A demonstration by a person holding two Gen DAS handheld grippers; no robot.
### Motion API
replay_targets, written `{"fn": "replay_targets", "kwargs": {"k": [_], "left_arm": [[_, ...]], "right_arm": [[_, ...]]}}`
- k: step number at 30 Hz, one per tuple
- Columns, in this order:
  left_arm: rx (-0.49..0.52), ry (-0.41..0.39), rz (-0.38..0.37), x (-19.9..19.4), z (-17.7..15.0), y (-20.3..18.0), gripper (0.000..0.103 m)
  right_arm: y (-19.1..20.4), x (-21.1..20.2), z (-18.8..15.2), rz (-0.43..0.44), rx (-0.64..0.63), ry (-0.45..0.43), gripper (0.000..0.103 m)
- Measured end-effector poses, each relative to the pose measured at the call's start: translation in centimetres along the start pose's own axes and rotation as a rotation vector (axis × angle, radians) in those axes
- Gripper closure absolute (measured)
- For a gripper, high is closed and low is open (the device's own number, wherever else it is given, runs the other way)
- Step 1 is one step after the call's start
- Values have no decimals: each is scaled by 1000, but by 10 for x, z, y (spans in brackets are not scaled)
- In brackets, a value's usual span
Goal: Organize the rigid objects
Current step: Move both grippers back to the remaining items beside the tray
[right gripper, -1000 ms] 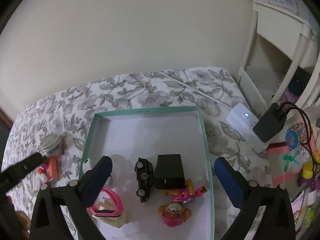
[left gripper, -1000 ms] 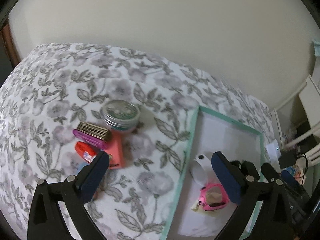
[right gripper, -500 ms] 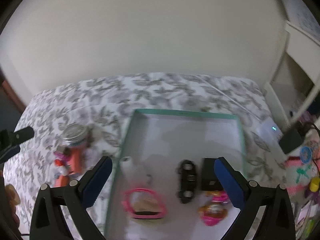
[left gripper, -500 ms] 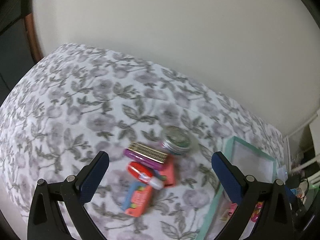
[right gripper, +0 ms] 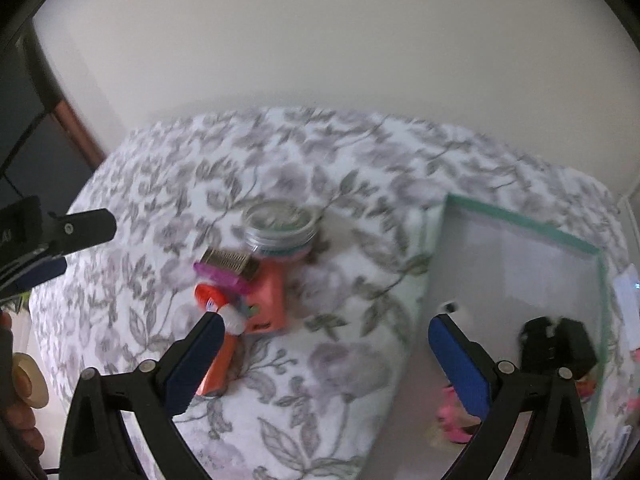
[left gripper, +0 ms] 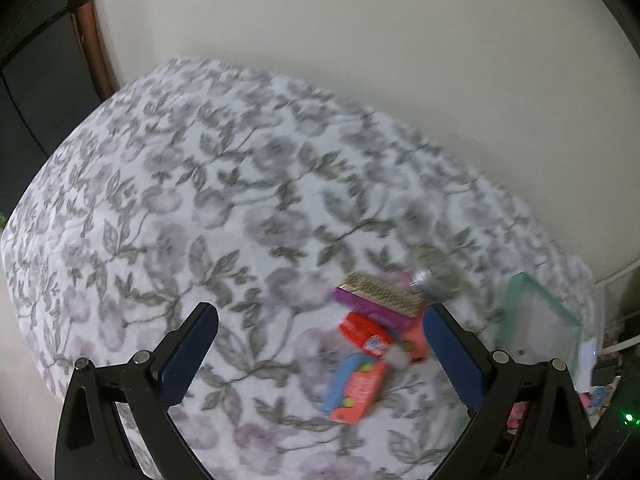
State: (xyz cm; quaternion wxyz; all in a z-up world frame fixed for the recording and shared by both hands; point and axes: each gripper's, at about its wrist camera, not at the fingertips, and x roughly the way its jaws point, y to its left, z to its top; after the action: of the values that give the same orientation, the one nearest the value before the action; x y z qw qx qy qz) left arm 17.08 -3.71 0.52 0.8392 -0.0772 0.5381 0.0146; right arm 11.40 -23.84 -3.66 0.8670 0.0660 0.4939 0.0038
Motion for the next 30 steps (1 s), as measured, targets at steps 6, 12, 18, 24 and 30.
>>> {"fn": "replay_targets", "kwargs": {"k": [6,12,18,24,30], "left_arm": [[-81,126,27,46,-12,24,1],[-133,185,67,71,-23,41,1],[-139,195,121,79,-29,50,1],[-180,190,138,80,-30,66,1],[-218,184,132,78,-25,91,1]], "right_arm": [[23,25,-10,9,-37,74,0],[38,46,-19,13,-63,132,0],[51,56,-22,59,-55,150,0],[64,66,-26,63,-56,171,0],[75,77,-31,61,-72,182,0]]}}
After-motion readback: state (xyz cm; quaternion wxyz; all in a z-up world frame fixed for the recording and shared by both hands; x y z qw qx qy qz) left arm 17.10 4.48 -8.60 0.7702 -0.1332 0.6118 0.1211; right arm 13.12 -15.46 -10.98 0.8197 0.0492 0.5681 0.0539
